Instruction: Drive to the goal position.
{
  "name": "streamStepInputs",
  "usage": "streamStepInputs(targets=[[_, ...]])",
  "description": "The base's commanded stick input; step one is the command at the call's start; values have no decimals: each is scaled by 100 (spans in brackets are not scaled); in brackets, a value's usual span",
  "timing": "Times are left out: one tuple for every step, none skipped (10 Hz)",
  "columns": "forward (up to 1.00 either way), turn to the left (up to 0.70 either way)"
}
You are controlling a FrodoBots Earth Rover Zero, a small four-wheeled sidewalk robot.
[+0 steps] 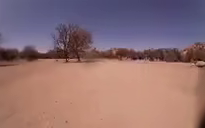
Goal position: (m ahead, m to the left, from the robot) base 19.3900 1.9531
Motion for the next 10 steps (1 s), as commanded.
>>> streamStepInputs(targets=[[100,-8],[100,0],[100,0],[100,0],[100,0],[100,0],[100,0],[100,0],[100,0],[100,0]])
